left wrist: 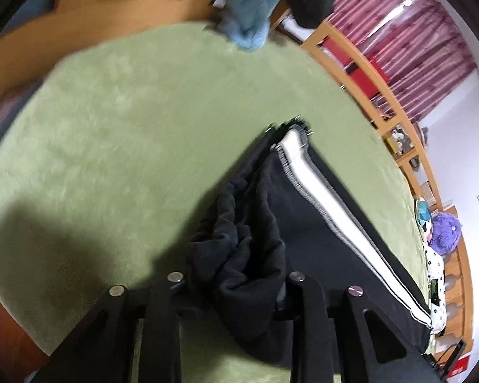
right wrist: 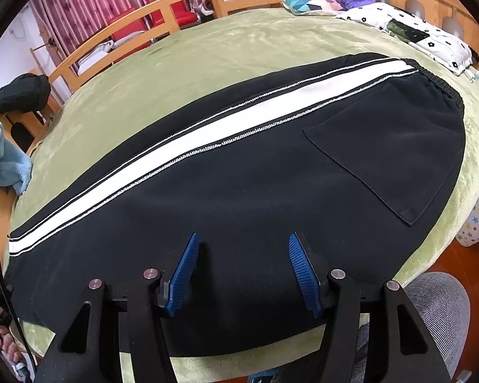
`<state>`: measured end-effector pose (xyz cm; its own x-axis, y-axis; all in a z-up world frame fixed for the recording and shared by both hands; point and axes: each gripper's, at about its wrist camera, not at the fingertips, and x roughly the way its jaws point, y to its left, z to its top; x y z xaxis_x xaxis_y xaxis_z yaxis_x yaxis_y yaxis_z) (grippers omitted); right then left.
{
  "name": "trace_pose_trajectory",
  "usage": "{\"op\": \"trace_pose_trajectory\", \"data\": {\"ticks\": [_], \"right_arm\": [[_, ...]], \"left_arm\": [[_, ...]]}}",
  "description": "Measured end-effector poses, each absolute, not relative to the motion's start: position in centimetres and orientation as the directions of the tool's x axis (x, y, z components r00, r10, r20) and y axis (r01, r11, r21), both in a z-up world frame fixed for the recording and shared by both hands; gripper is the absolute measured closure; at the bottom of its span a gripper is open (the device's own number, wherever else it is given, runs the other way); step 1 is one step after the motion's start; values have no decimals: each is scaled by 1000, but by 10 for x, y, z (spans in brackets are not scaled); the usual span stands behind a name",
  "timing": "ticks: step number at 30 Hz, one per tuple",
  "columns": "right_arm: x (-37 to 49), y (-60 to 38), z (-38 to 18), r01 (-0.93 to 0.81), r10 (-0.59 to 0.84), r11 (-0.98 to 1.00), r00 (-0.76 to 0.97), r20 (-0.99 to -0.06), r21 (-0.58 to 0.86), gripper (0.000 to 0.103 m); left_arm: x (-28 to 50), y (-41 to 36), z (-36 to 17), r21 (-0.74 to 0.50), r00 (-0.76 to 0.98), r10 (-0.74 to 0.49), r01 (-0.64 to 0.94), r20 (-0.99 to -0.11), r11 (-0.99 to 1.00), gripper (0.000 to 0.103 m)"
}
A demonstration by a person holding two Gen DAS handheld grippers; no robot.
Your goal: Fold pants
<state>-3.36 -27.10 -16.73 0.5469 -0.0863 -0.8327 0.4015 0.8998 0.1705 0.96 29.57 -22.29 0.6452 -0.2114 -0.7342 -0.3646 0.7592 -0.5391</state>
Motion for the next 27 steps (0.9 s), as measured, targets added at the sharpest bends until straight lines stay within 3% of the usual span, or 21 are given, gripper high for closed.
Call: {"op": "trace_pose_trajectory", "data": {"ticks": [3, 9, 13, 27], "right_arm": [[-34, -271, -168, 401, -85, 900, 545, -834, 170, 44], [-31, -267, -168, 404, -93, 901, 539, -837, 159, 44], [-28, -262, -169, 397, -88, 904, 535, -840, 159, 44], [-24, -261, -171, 356, -66, 922, 536, -842, 154, 44]], "left_arm": [[11, 301, -231, -584, 661, -240, -366, -711, 725, 69], [16, 296, -234, -566, 671, -213, -365, -710, 739, 68], [11, 302, -233, -616, 699, -251, -335, -670, 713, 83], [11, 295, -197, -614, 731, -240, -297, -639, 731, 84]]}}
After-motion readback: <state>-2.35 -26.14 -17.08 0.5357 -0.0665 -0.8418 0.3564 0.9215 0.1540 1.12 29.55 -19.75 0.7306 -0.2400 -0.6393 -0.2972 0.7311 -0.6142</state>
